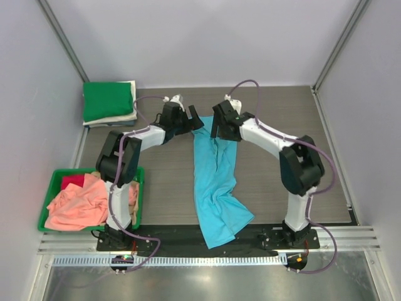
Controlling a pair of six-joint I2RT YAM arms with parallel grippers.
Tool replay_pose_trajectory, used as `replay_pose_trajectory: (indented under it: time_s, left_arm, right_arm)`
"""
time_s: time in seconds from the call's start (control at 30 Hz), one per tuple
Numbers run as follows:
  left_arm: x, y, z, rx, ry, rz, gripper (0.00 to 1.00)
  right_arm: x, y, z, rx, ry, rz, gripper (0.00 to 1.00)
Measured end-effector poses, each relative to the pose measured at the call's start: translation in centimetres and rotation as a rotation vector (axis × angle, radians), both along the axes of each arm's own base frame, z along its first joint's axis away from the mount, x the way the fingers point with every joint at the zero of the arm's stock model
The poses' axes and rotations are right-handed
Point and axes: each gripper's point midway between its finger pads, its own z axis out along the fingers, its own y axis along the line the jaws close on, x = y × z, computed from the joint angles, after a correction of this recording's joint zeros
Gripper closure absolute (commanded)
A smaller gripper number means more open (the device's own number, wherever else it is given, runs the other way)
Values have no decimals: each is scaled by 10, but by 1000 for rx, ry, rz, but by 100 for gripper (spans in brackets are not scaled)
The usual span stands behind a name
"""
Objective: Fold and stack the t-shirts
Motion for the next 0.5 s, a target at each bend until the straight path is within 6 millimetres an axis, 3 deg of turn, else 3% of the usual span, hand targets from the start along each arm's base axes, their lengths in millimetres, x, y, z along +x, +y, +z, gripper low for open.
replay_pose_trajectory:
  time_s: [0.03,0.17,0.37,0.5]
  left_arm:
    - [2,7,8,-11,-24,16,2]
    - [17,20,33,-46,-116,48,0]
    - [7,33,49,-66,-190,88,0]
    - [6,53,49,-85,-205,150,0]
  right_arm:
    - [13,2,-4,-22,0,4,27]
    - [51,23,-25,-71,4,49,27]
    - [61,30,-65,-143,75,90,30]
    - [69,33,-68,-163,71,96,30]
